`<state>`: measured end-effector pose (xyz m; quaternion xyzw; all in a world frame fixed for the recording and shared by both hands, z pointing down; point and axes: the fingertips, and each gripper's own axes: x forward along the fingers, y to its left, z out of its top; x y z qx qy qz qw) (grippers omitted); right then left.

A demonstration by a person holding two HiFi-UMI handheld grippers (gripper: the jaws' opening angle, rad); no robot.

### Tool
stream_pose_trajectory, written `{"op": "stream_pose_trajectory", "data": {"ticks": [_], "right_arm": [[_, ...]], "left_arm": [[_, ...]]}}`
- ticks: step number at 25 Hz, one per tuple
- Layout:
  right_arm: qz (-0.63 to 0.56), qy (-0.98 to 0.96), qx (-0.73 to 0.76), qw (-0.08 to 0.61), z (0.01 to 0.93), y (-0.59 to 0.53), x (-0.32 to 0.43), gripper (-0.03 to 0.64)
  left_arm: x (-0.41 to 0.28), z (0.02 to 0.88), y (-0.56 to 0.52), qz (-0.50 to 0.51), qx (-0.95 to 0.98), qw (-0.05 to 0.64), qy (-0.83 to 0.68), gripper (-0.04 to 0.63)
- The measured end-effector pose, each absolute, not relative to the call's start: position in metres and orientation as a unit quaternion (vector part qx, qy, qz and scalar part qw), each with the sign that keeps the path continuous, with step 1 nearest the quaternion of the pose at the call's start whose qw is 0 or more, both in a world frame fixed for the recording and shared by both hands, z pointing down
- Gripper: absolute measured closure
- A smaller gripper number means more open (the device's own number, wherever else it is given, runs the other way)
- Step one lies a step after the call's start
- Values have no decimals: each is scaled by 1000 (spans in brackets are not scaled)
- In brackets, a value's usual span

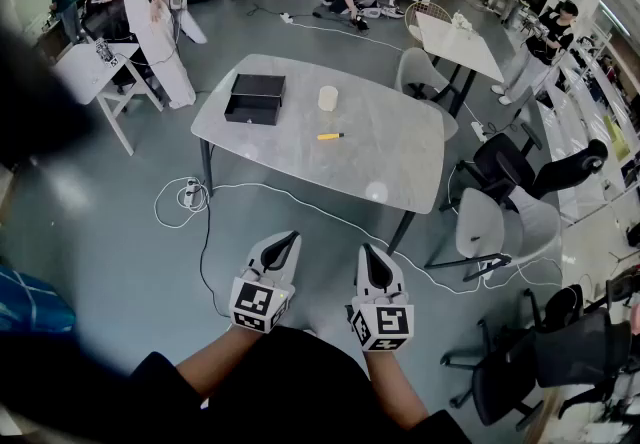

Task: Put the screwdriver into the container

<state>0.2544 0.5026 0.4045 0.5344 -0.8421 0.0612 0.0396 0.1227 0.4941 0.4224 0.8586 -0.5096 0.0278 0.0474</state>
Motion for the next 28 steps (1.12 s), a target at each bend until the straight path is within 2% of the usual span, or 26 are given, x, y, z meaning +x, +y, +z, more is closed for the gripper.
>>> {"op": "stream_pose_trajectory", "data": {"ticks": [8,13,20,28], "right_arm": [[66,-838,541,40,421,495,260,604],[72,-833,547,40,427,466,256,604],[82,-827,555,47,429,393,247,604],[110,-807,575,74,456,298,214,604]], "left_arm": [[135,420,485,23,869,47,-493,578],[135,431,458,19,879,80,-471,578],[133,438,380,27,893,68,-445,578],[91,449,289,37,898,77,-431,578]]}}
